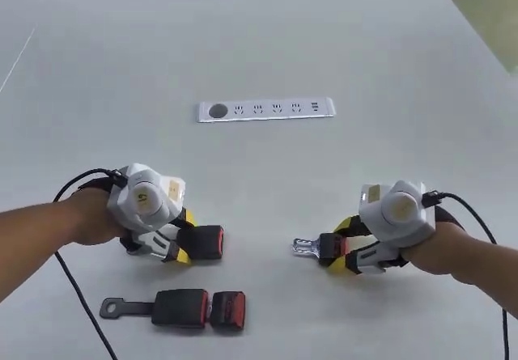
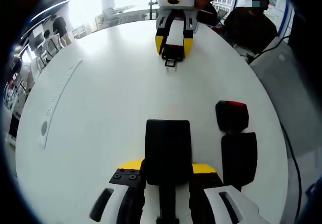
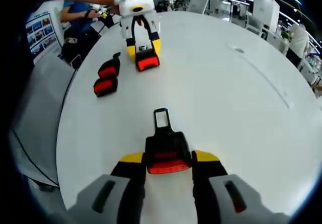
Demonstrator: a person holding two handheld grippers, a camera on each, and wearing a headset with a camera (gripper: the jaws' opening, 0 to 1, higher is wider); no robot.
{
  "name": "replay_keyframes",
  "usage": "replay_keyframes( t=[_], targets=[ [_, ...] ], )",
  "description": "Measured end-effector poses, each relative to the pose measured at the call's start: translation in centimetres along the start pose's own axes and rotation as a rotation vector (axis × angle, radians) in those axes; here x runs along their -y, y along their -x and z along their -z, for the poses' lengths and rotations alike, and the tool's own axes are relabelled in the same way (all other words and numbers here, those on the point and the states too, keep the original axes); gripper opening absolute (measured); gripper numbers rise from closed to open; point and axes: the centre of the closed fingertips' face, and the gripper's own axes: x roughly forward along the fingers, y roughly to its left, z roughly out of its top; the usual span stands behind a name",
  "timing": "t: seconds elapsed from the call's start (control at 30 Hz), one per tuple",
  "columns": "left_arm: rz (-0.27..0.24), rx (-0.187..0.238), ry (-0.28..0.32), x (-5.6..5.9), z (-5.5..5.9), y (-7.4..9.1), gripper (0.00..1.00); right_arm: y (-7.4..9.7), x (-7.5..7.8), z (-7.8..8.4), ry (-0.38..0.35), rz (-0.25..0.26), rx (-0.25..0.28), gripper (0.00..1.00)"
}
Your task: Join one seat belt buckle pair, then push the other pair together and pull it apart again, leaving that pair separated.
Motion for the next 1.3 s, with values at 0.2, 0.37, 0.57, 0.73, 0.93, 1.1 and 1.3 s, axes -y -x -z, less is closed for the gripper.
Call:
replay_keyframes(
  t=[0.2,0.37,0.57,0.73,0.93,1.1,1.3],
  targets=[
    [-0.003,-0.002,0.000,0.1,-0.1,0.1,0.33,0.3,0.0,0.2,-0.011,0.002,-0.004,0.37],
    [0.013,0.009,0.070,0.4,-0.4,0.2,0.36,0.4,-0.2,0.0,-0.035,-0.004,0.001,0.42],
    [-0.065,0.132,0.183,0.1,-2.5,0.8,0.74,1.4,0.8,-1.3,-0.113,0.118,0.112,0.60],
    [-0.158,0.248,0.305,-0.3,-3.3,2.9,0.84,2.8,1.7,-2.3,-0.228,0.248,0.245,0.78],
    [-0.272,0.353,0.510,0.8,-3.2,5.5,0.96,4.3,1.5,-2.5,-0.303,0.391,0.310,0.92],
    [-0.382,0.449,0.661,1.5,-2.2,7.5,0.99,5.4,0.1,-2.6,-0.352,0.452,0.338,0.94],
    [-0.458,0.499,0.750,4.9,-1.1,9.3,1.00,7.3,-1.9,-3.1,-0.415,0.532,0.399,0.96]
  ],
)
